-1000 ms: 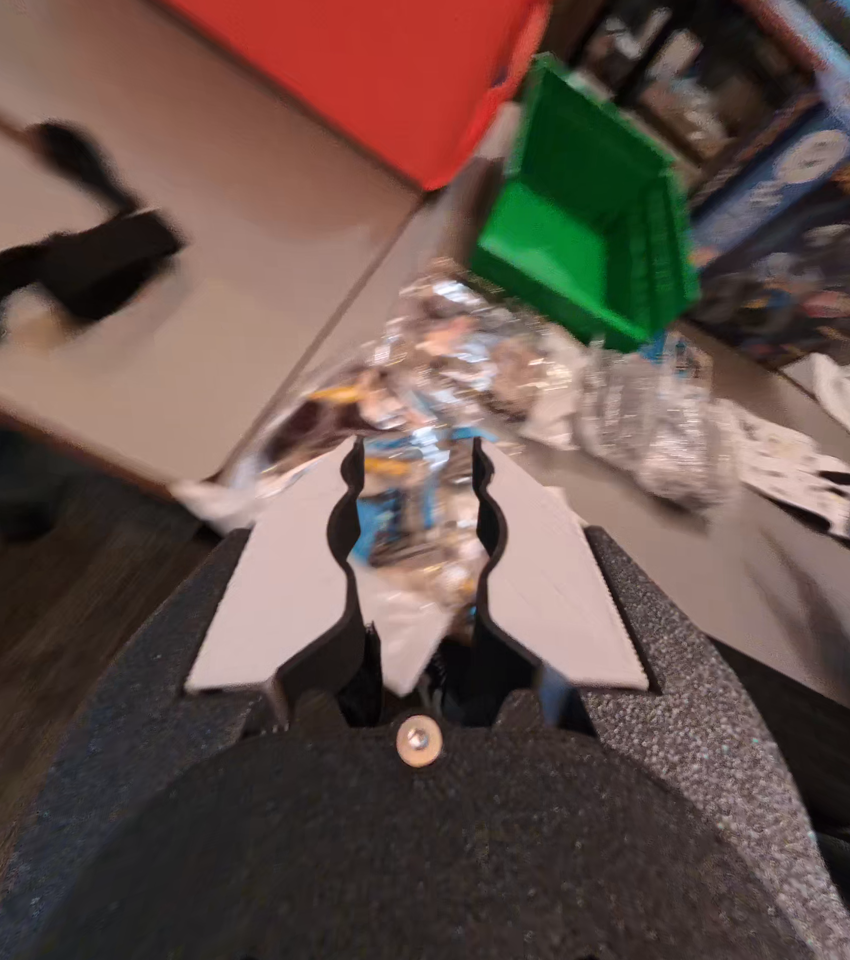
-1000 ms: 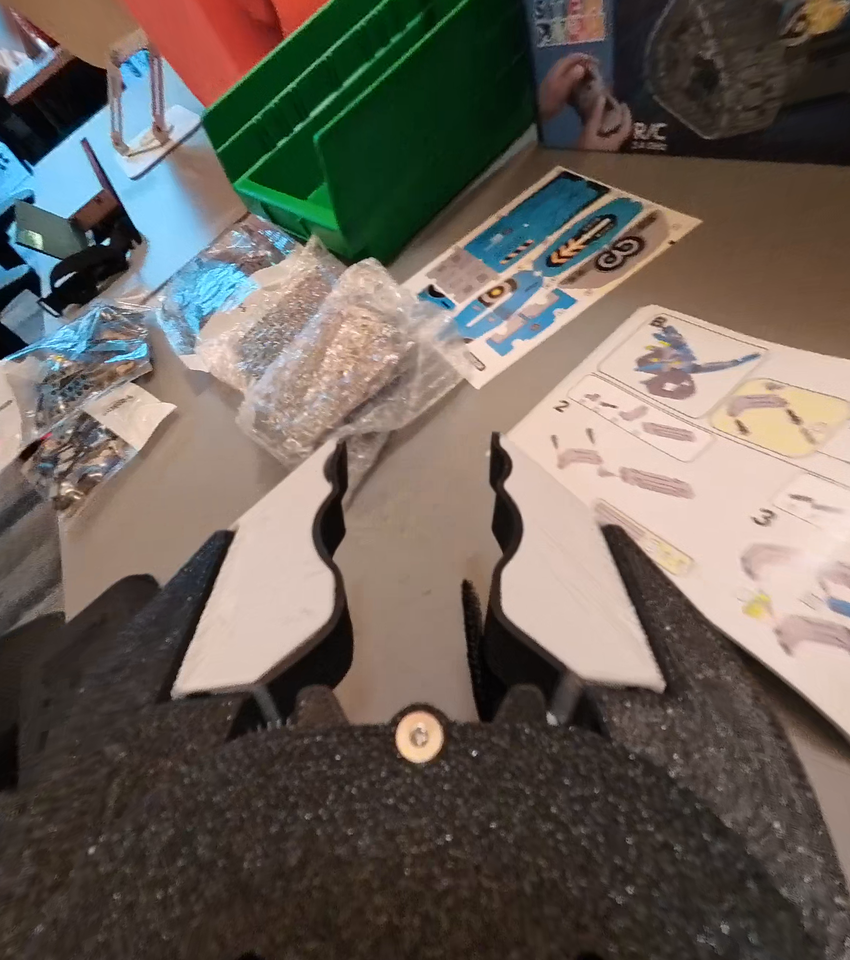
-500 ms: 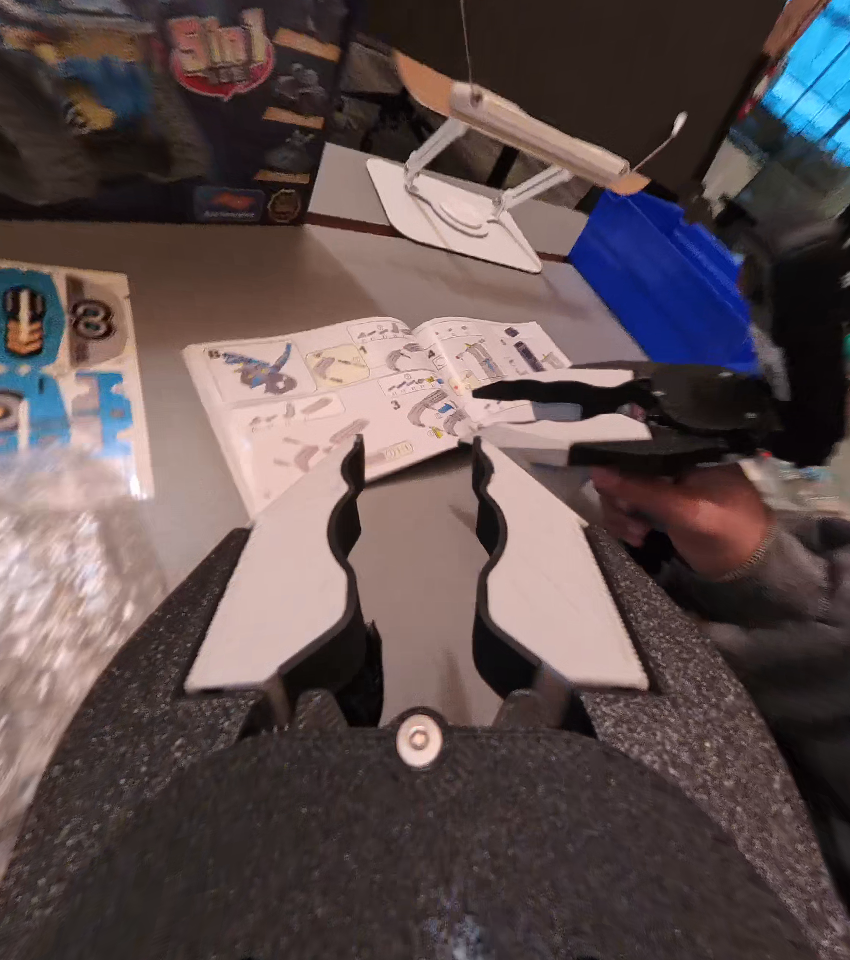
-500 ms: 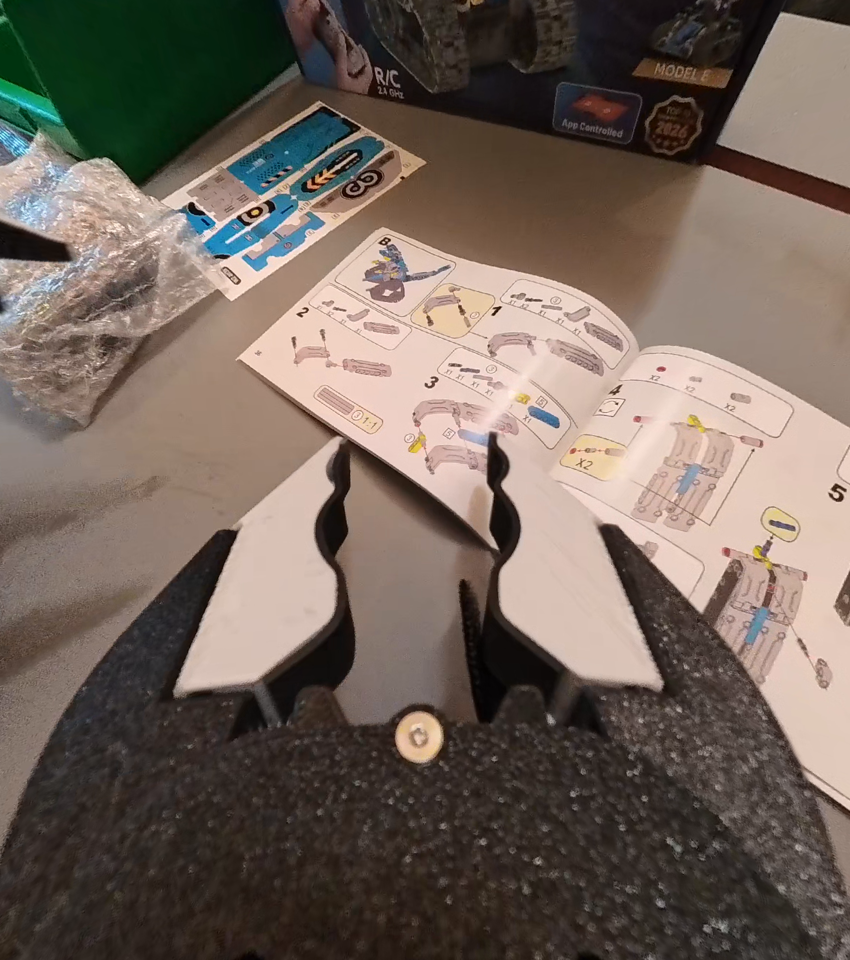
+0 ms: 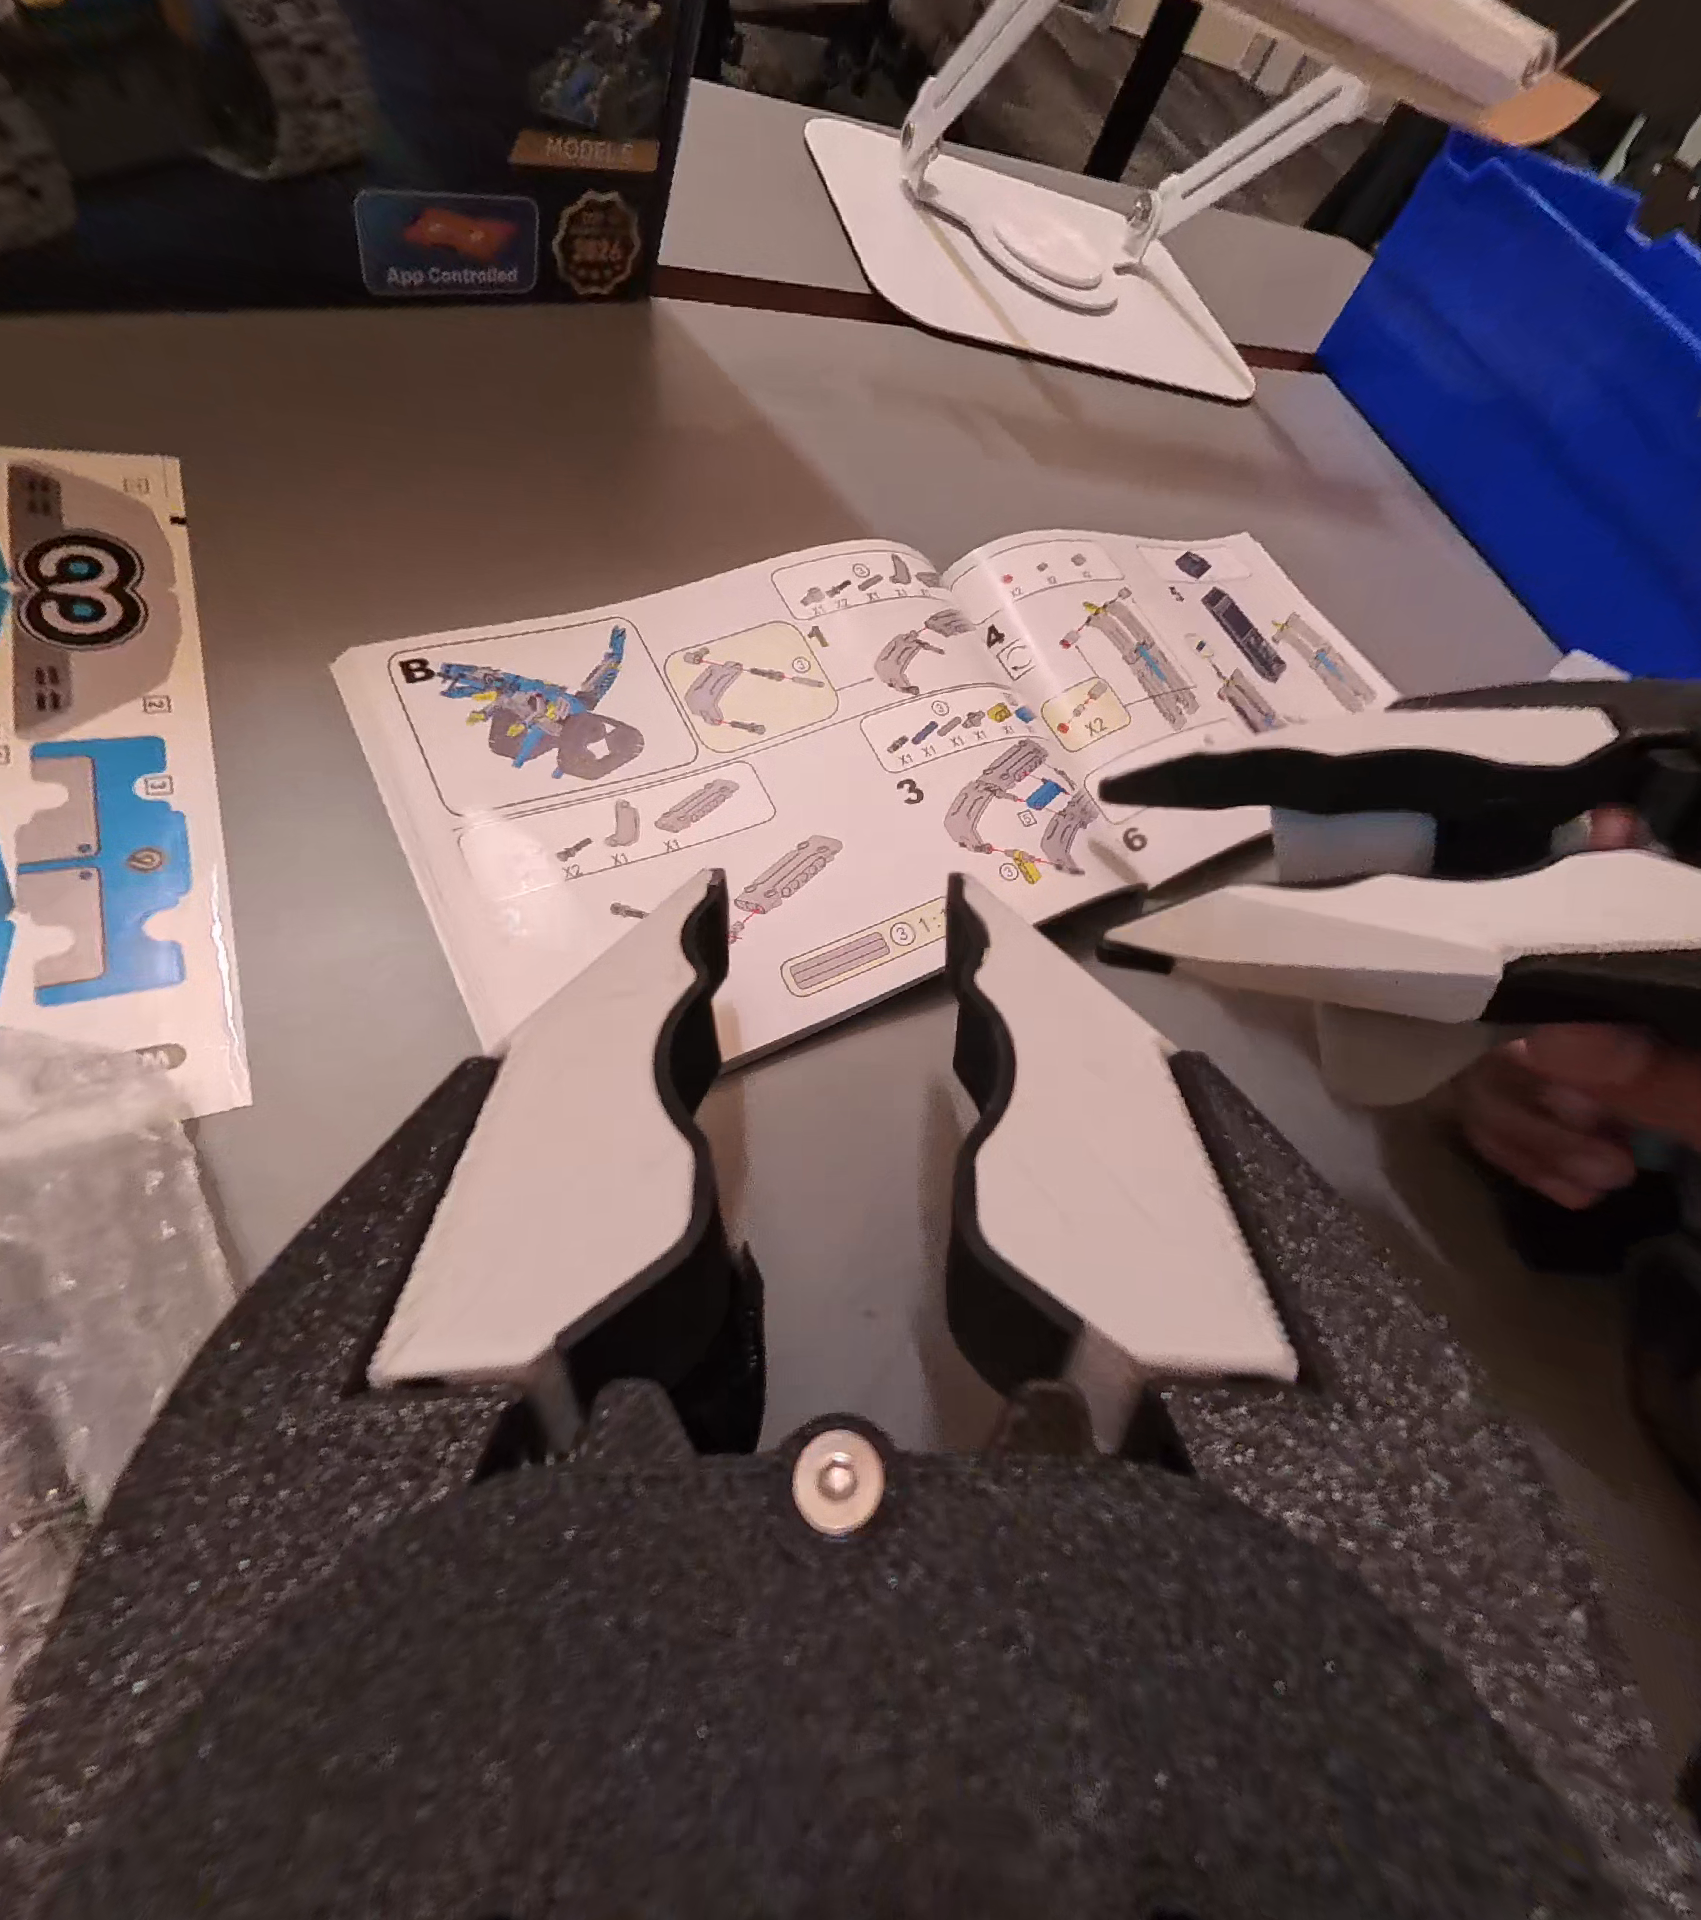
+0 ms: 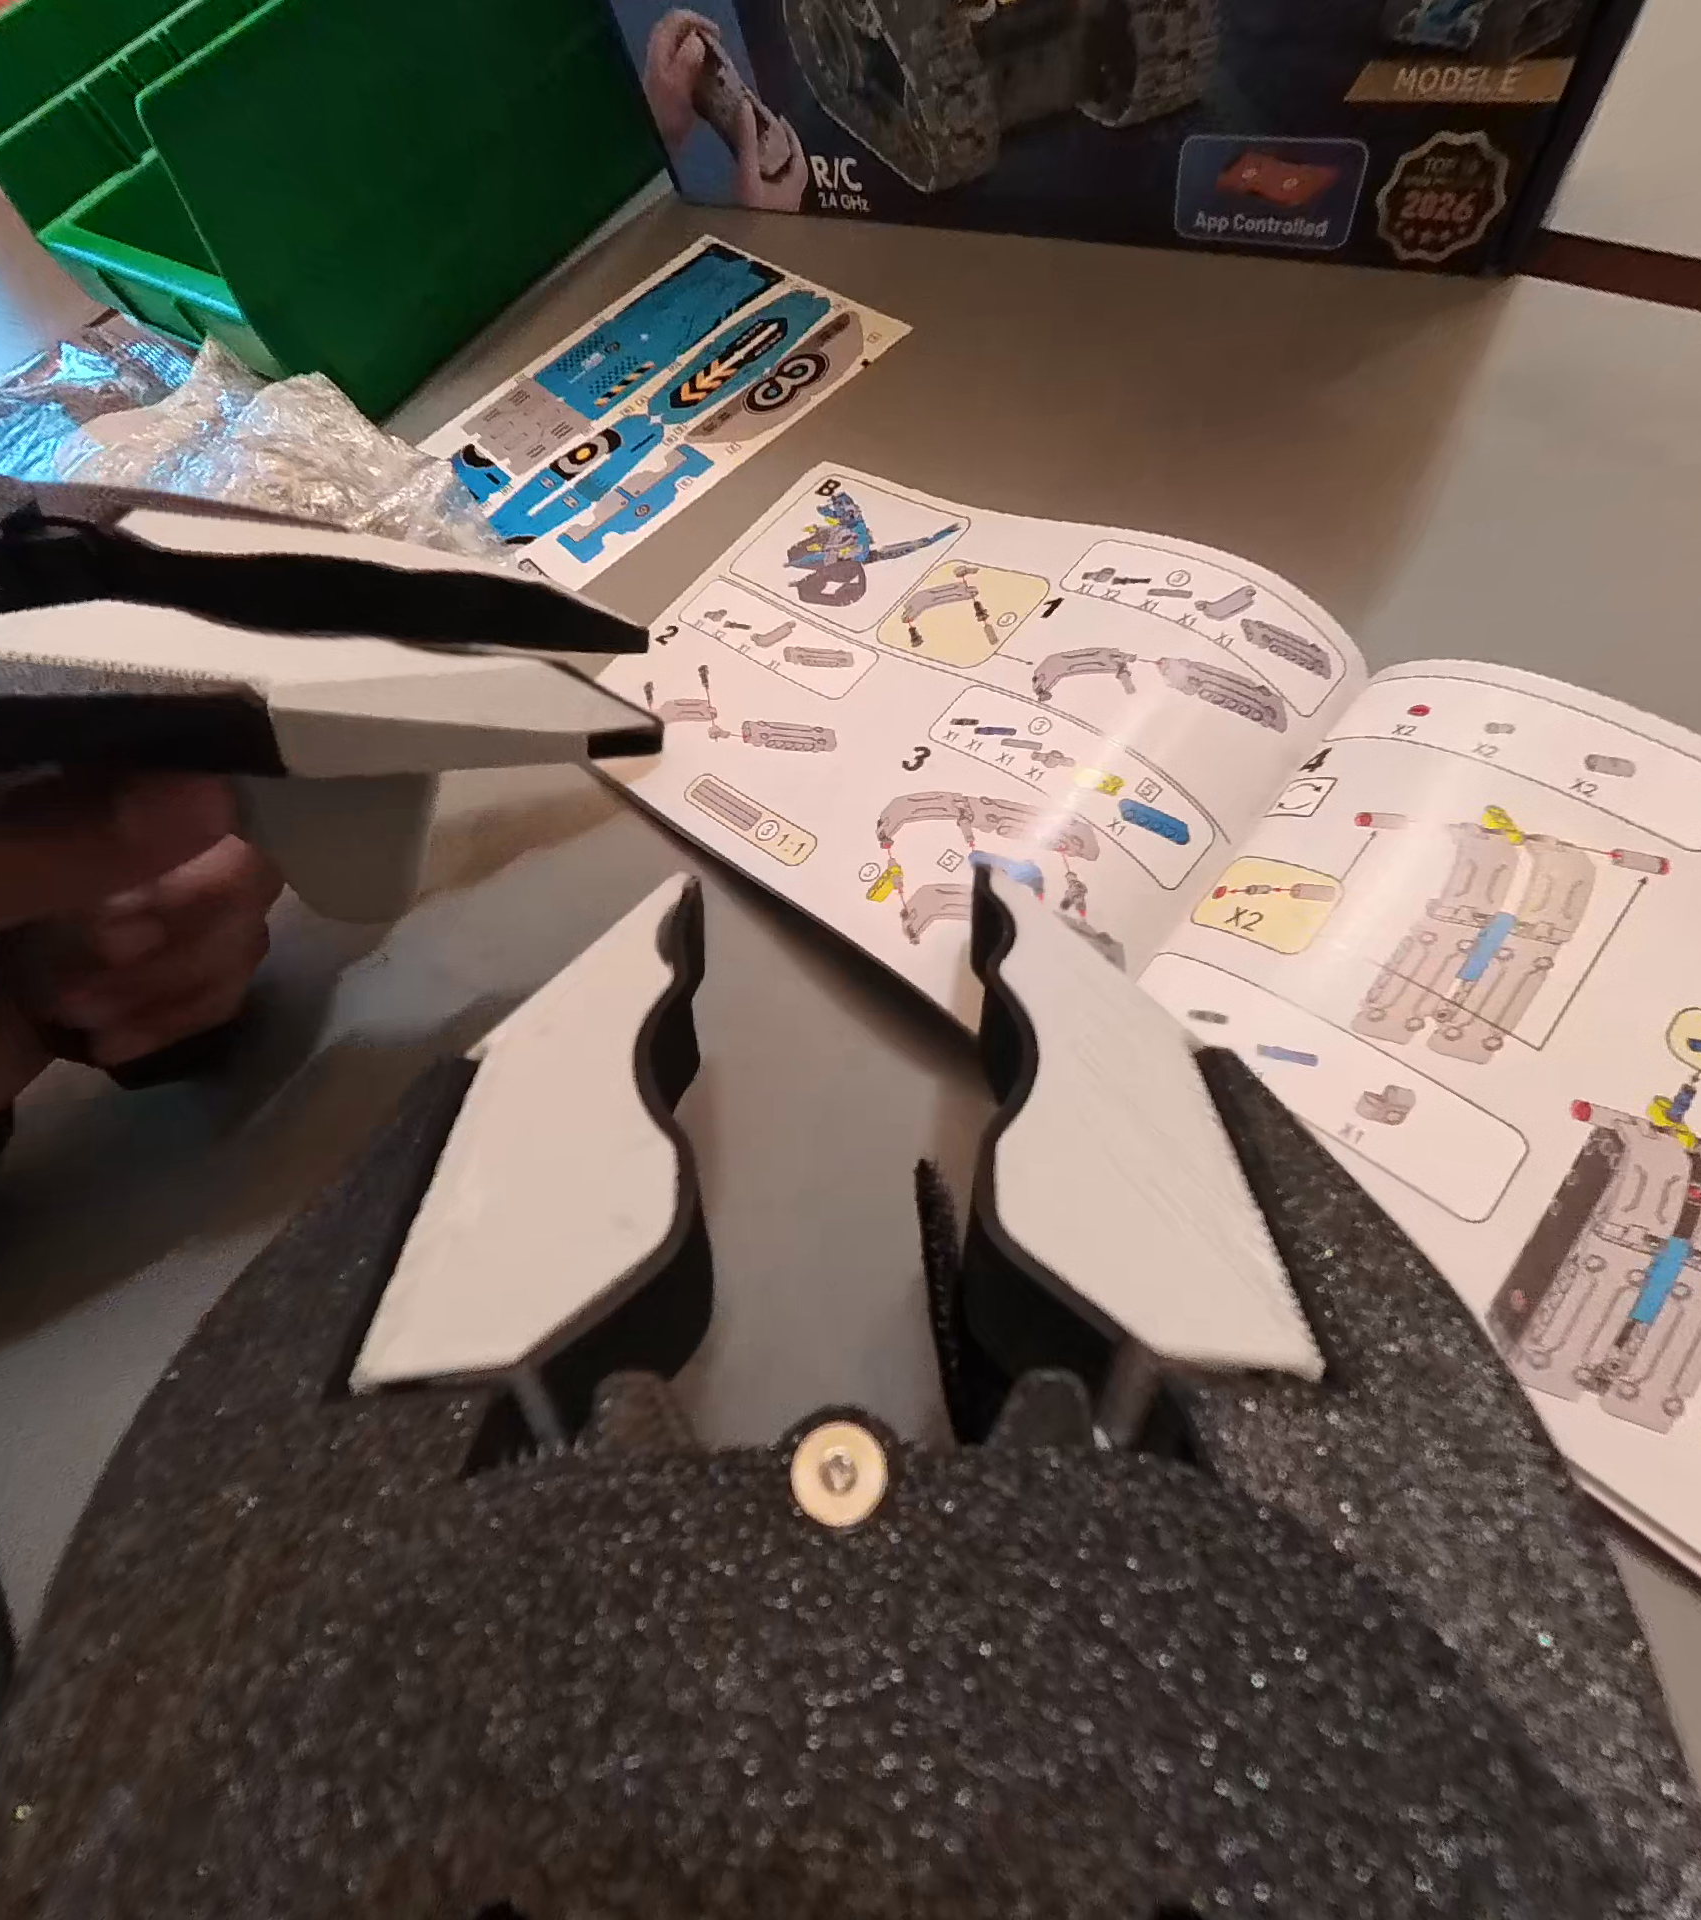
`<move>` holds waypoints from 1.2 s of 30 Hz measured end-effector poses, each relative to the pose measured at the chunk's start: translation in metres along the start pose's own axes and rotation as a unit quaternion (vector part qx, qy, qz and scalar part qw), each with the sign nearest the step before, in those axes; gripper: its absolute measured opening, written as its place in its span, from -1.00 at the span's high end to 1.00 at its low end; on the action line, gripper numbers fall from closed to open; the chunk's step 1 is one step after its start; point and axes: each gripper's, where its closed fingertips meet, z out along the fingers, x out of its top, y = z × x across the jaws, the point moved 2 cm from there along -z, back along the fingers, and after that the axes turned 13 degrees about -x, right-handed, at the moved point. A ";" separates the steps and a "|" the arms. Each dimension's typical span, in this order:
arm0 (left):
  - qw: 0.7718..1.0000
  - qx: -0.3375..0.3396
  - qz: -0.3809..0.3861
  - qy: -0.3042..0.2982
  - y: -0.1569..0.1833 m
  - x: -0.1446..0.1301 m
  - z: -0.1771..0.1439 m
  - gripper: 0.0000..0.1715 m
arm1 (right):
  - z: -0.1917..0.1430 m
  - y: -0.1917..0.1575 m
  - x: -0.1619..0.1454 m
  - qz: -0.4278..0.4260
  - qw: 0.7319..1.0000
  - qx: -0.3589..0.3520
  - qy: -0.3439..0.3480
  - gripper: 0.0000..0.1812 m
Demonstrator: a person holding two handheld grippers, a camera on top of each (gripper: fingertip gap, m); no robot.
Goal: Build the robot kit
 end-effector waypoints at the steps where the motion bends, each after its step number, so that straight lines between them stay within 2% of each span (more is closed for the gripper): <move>1: 1.000 -0.004 -0.009 0.004 0.000 0.001 0.000 0.52 | 0.001 -0.001 -0.002 -0.003 1.000 0.000 -0.004 0.44; 24: 1.000 -0.018 -0.005 -0.011 0.009 -0.004 0.006 0.53 | -0.003 -0.003 -0.003 0.004 1.000 0.001 -0.011 0.44; 36: 1.000 -0.024 -0.015 -0.011 0.009 -0.004 0.006 0.53 | -0.002 0.007 -0.004 0.037 0.999 -0.011 -0.014 0.40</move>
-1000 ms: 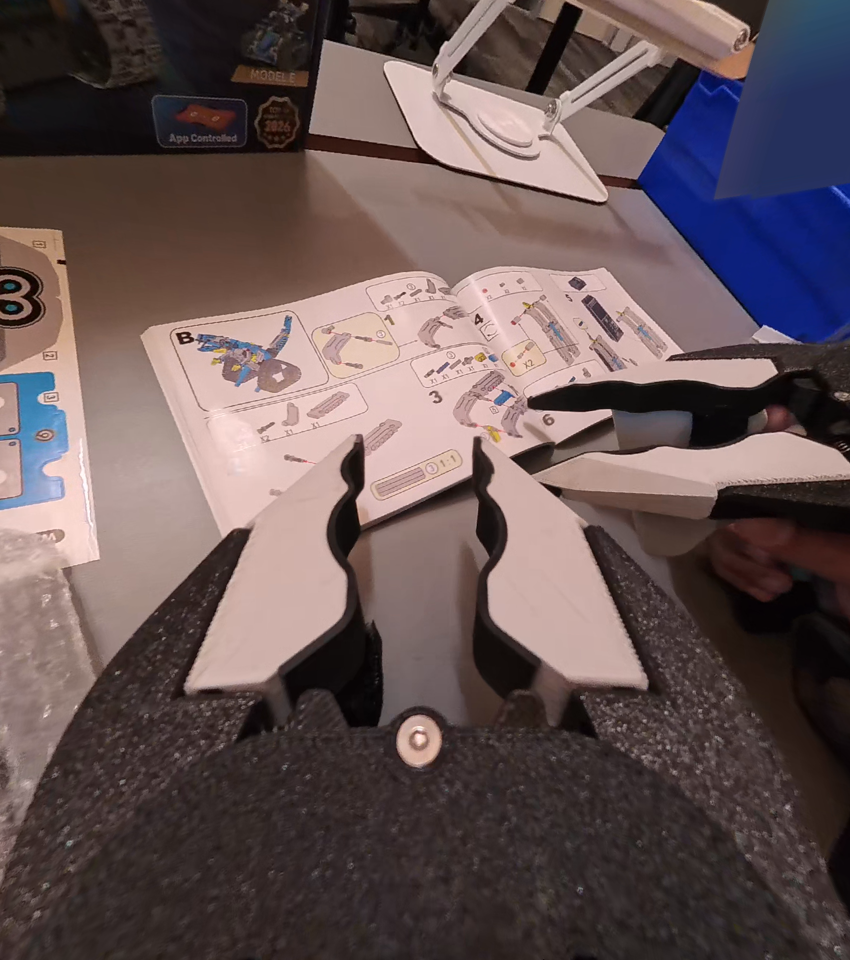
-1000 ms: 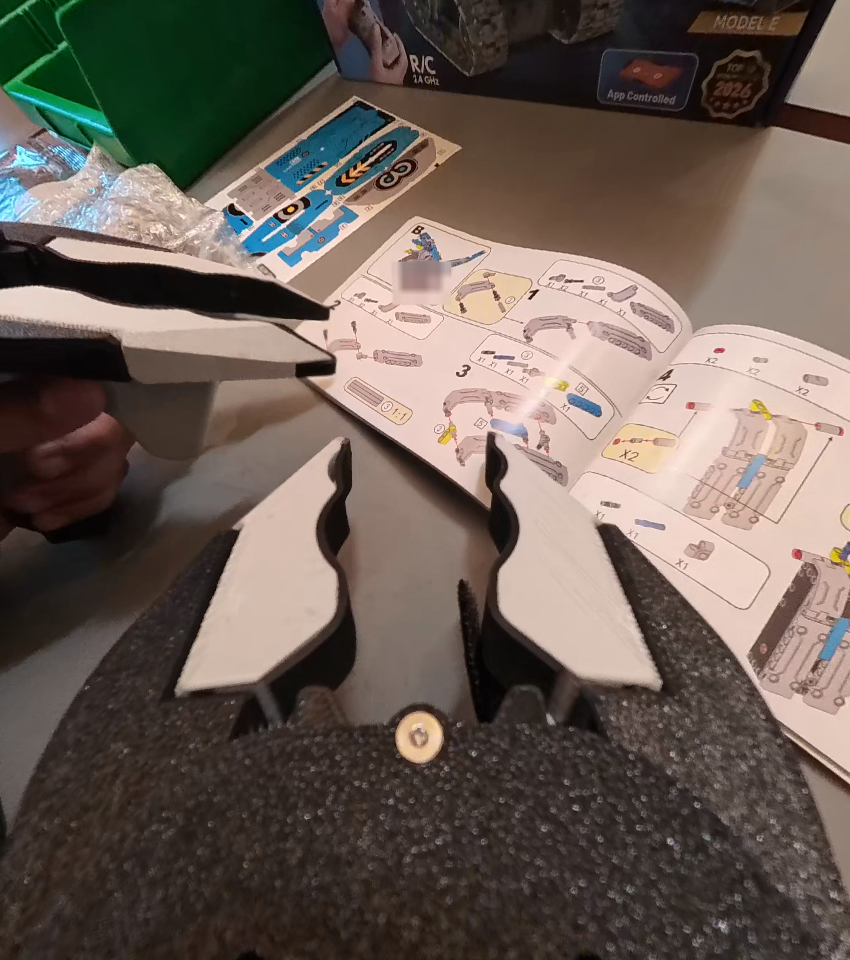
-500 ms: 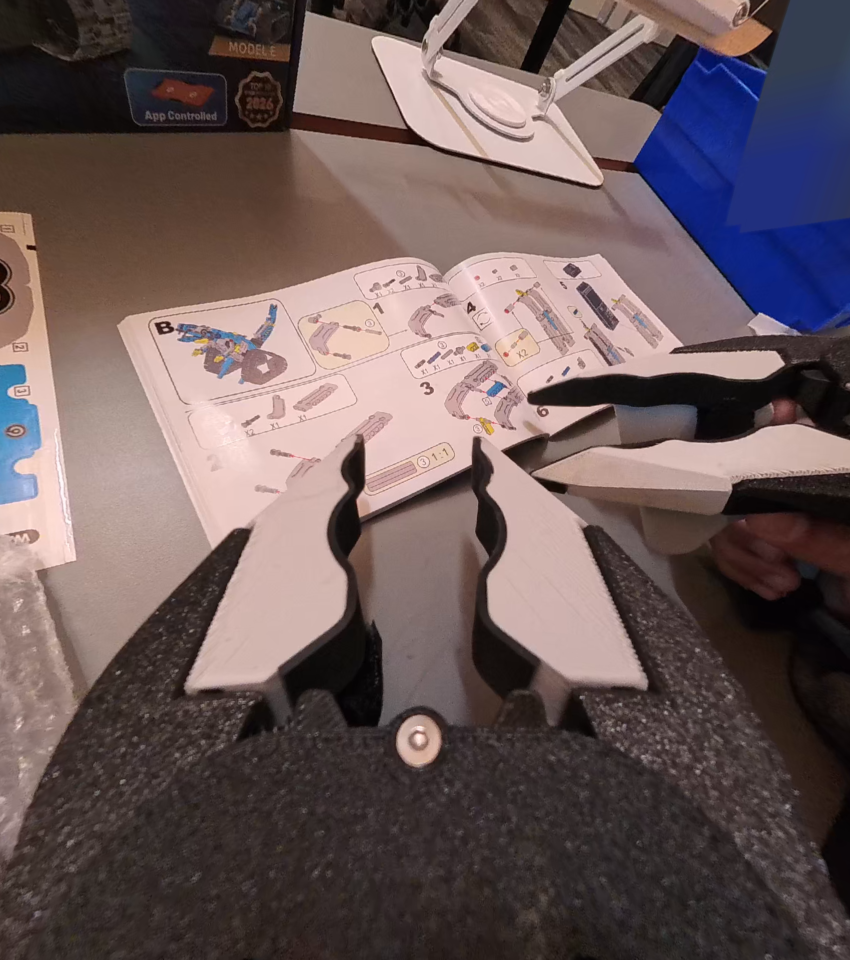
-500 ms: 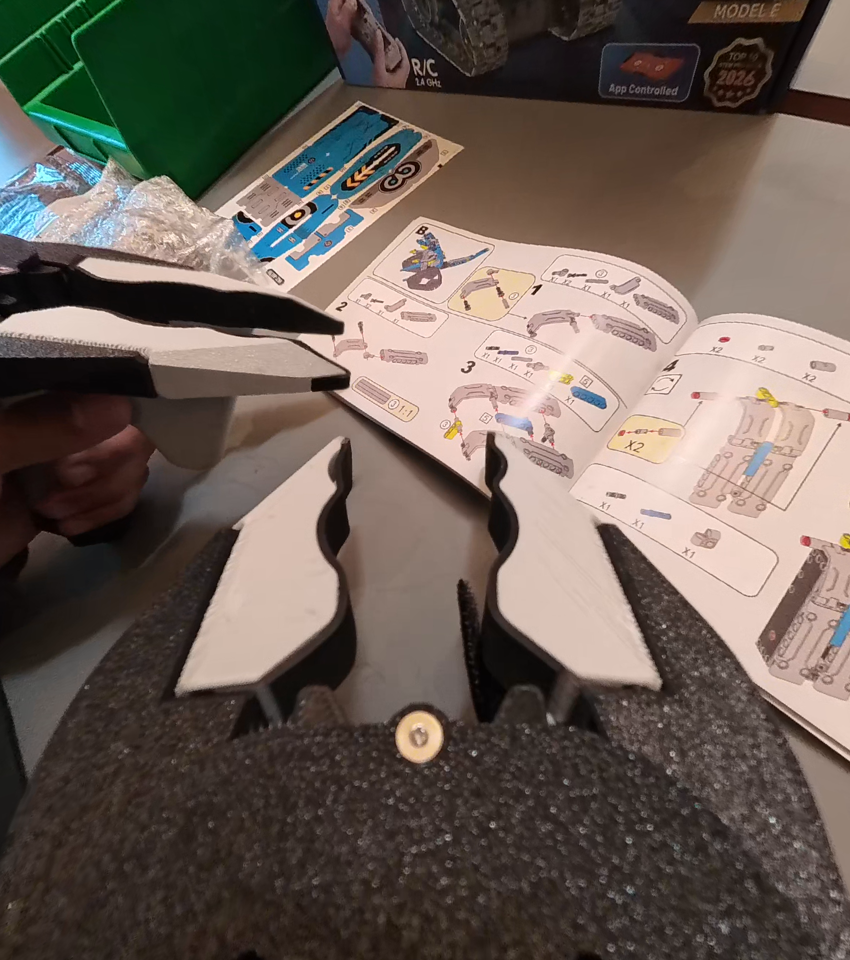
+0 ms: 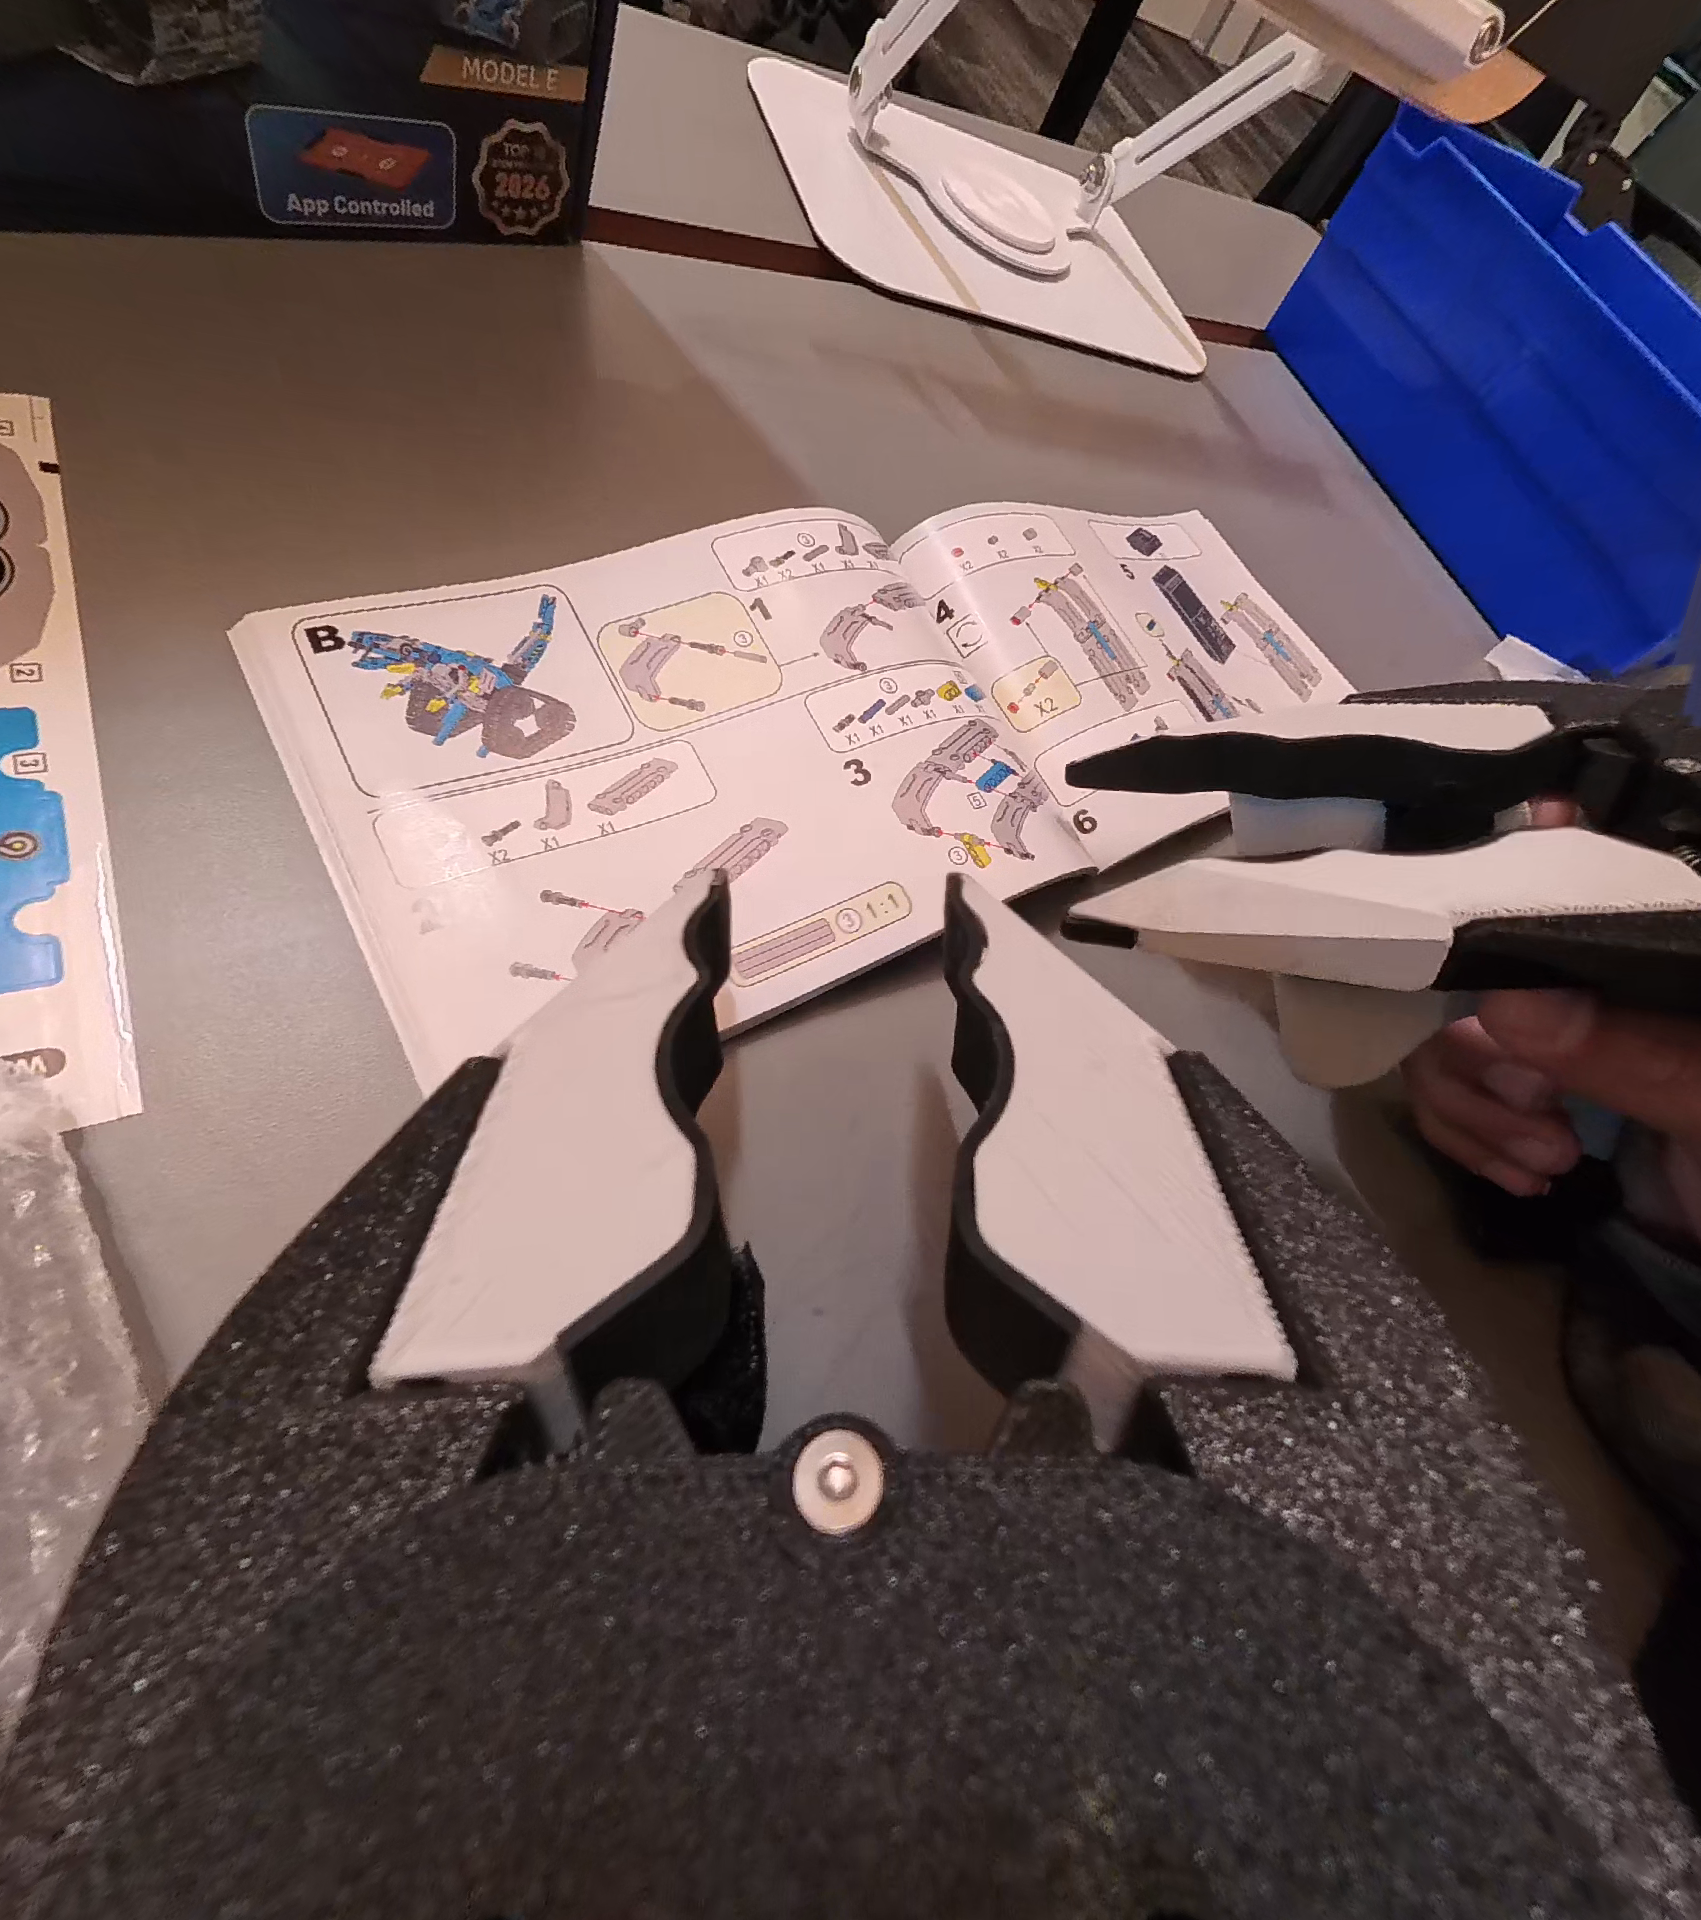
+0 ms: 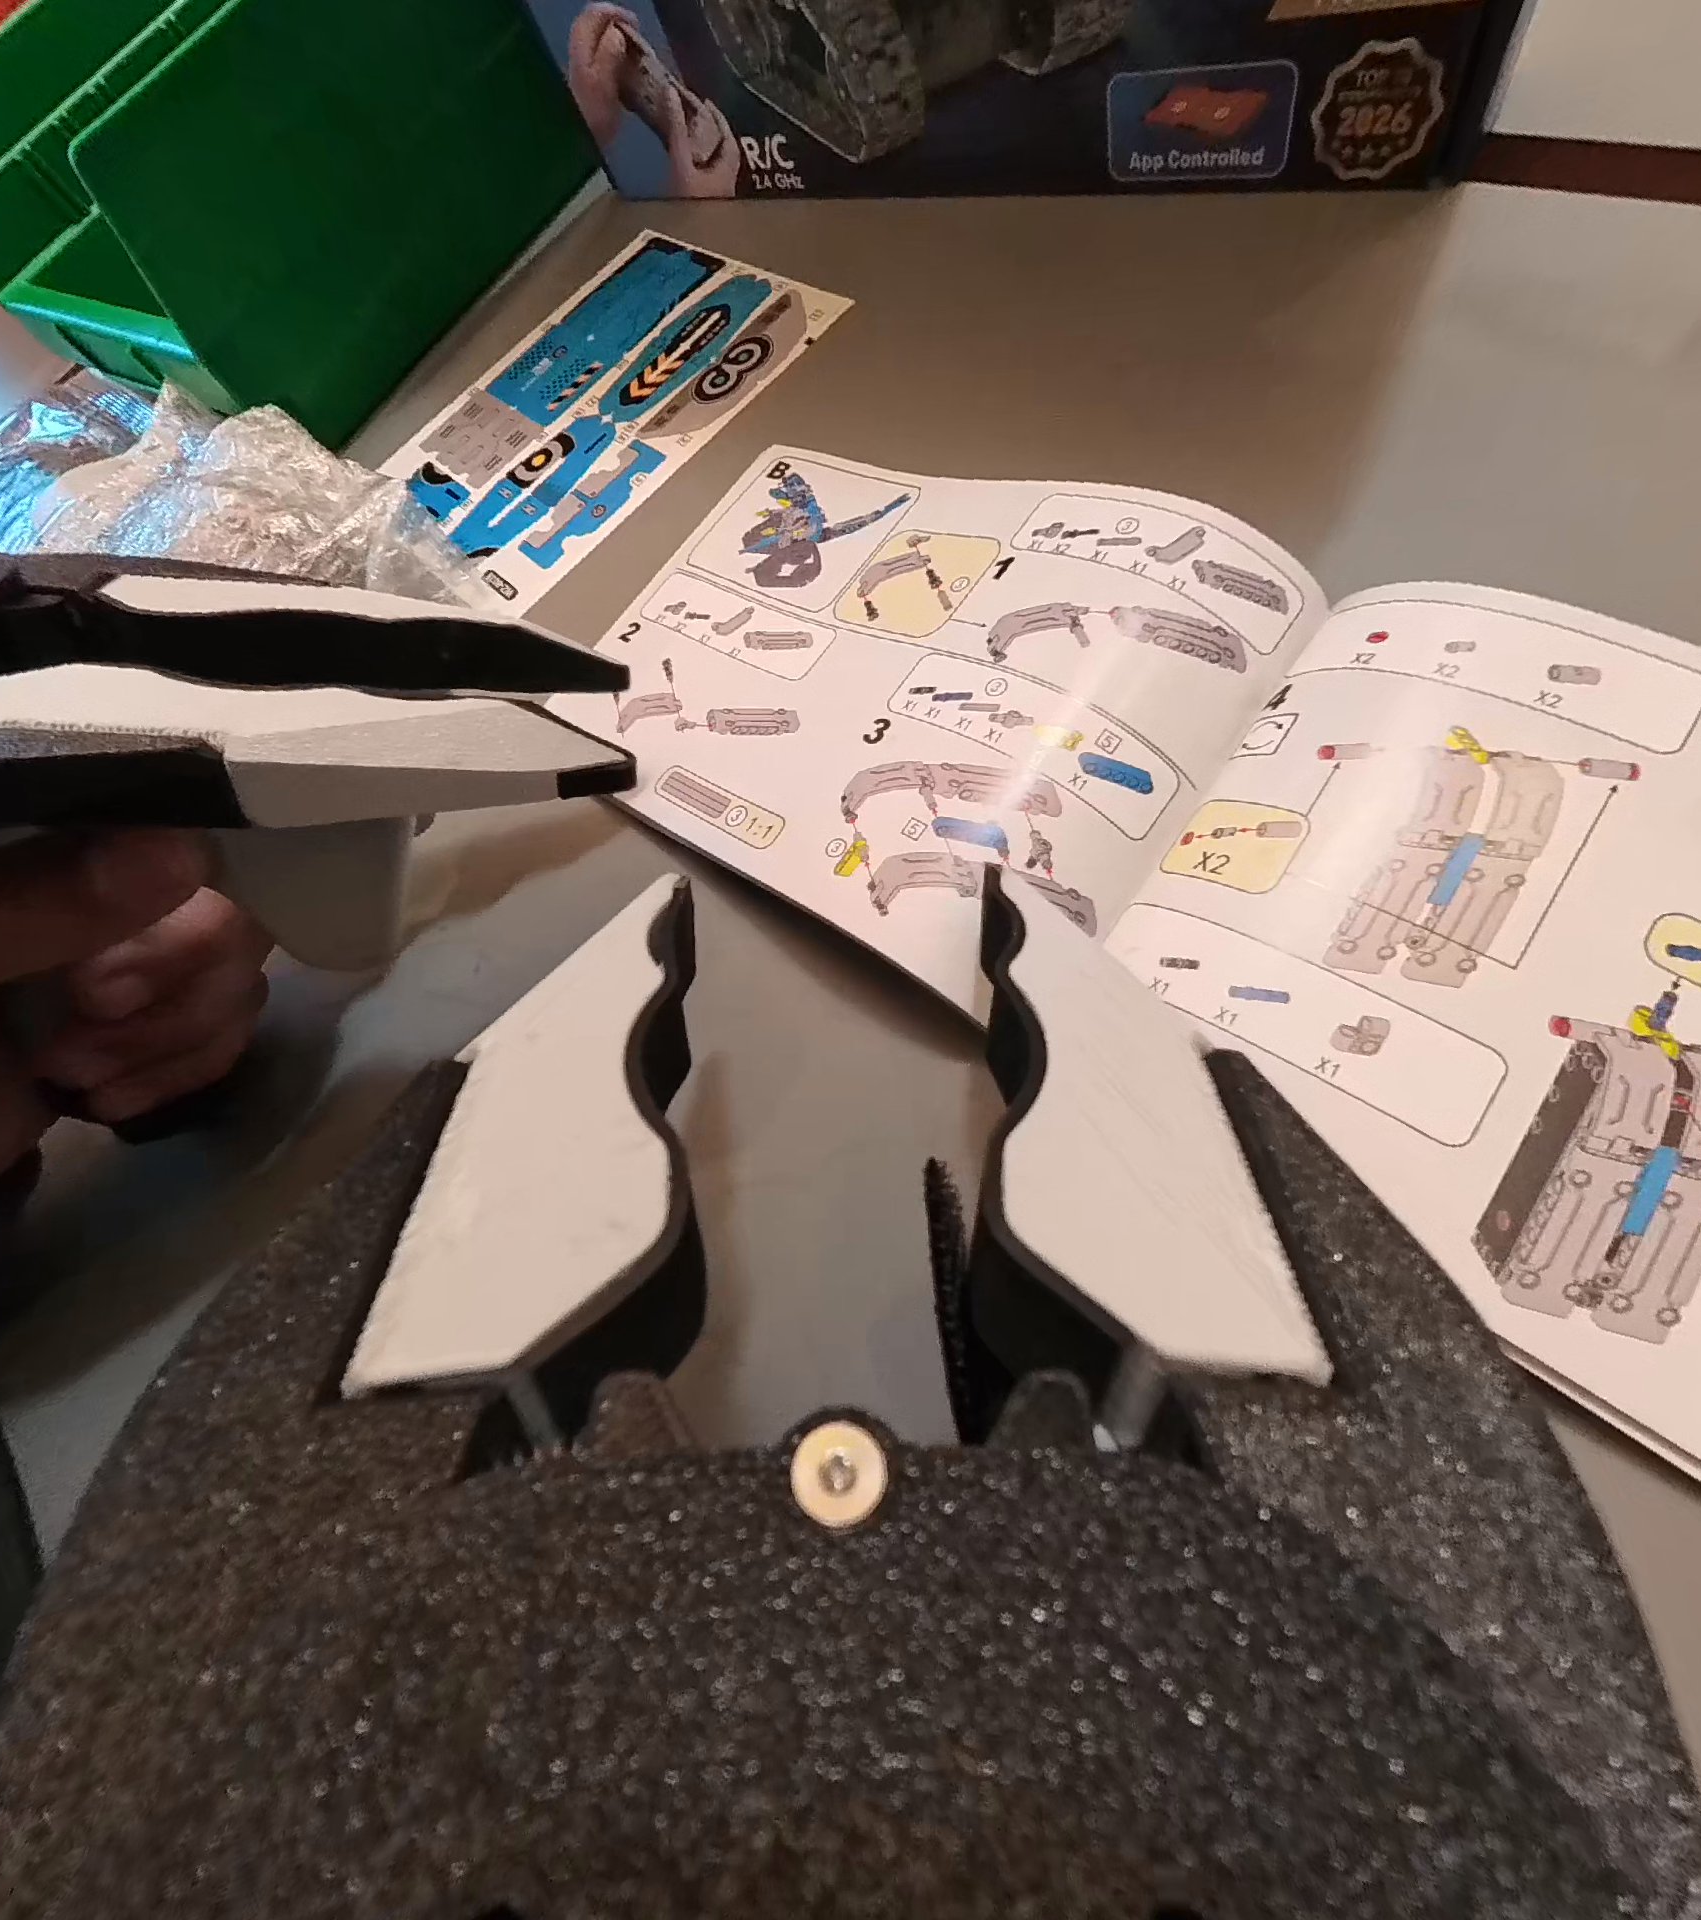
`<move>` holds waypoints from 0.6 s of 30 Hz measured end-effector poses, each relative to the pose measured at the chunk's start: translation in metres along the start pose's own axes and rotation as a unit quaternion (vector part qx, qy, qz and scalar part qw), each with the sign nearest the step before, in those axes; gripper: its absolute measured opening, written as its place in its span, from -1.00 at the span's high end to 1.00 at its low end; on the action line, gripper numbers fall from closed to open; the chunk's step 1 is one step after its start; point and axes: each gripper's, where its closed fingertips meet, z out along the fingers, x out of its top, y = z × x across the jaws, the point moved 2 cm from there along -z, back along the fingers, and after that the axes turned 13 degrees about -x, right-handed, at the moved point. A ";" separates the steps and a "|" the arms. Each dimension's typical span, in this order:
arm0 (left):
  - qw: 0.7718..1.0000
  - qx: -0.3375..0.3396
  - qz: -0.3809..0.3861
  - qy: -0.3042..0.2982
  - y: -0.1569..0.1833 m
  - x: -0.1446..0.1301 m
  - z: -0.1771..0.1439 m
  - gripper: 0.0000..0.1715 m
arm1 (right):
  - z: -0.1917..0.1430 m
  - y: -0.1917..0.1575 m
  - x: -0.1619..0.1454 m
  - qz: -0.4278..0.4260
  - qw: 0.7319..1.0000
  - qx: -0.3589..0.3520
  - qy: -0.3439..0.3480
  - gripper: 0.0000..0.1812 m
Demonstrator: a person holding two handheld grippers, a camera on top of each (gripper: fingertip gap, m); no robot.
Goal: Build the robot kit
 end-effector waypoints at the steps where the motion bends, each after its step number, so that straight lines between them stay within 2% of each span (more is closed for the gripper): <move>1: 1.000 0.000 0.001 -0.002 0.000 0.000 0.001 0.53 | 0.000 0.000 0.000 -0.004 1.000 -0.002 0.000 0.40; 18: 1.000 0.006 0.019 -0.019 0.002 -0.004 0.008 0.54 | -0.002 -0.005 -0.002 0.008 1.000 0.018 -0.004 0.40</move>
